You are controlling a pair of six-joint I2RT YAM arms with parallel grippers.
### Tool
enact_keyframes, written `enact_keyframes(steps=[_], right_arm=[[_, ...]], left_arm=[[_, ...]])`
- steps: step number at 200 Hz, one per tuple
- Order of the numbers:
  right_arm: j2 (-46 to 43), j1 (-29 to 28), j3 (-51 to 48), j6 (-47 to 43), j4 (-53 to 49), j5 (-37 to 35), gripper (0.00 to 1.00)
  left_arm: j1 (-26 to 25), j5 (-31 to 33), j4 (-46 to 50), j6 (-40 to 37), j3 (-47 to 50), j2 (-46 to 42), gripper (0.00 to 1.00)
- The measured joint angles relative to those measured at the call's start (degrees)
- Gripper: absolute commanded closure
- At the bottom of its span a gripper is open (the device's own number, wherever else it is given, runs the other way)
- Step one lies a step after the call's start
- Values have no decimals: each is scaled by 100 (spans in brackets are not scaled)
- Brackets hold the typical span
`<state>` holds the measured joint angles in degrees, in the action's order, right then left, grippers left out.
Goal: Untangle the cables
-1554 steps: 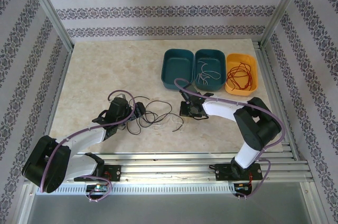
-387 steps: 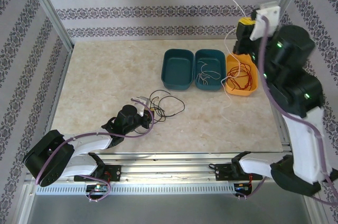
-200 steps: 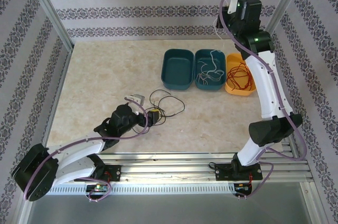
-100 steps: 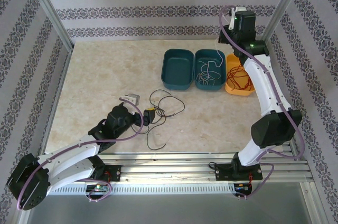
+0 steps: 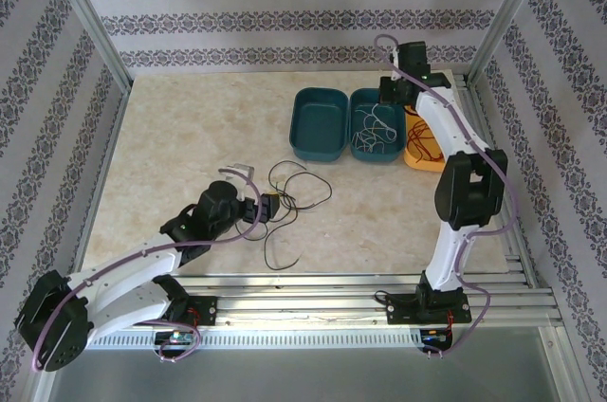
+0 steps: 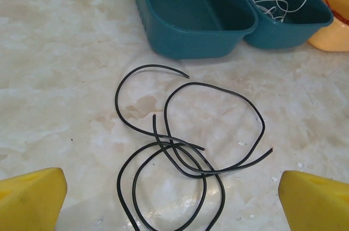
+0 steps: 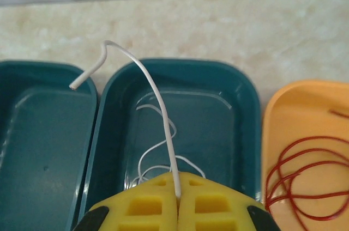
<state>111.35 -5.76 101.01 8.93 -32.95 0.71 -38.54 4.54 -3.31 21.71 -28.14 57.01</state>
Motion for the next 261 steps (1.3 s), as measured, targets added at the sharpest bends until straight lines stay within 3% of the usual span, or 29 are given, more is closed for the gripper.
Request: enact_keyframes(steps=[43, 71, 97, 141, 168, 230, 261], right_arm=[[260, -125, -28, 42, -33, 282, 100], [575, -203, 35, 107, -144, 326, 94], [1005, -212, 212, 151, -372, 280, 86], [1150, -186, 245, 170, -629, 142, 62], [1043, -186, 245, 168, -675, 107, 60], [-684, -249, -516, 334, -535, 140, 58], [-1919, -741, -1596, 621, -223, 177, 56]], left_arm=[[7, -103, 778, 208, -586, 721, 11], [85, -223, 1056, 374, -699, 1123, 13], [177, -363, 1211, 505, -699, 1329, 15], [326, -592, 1281, 645, -699, 1381, 24], [382, -710, 1279, 708, -699, 1429, 26], [457, -846, 1272, 754, -699, 1687, 35], [470, -935, 1196, 833, -697, 1829, 43]])
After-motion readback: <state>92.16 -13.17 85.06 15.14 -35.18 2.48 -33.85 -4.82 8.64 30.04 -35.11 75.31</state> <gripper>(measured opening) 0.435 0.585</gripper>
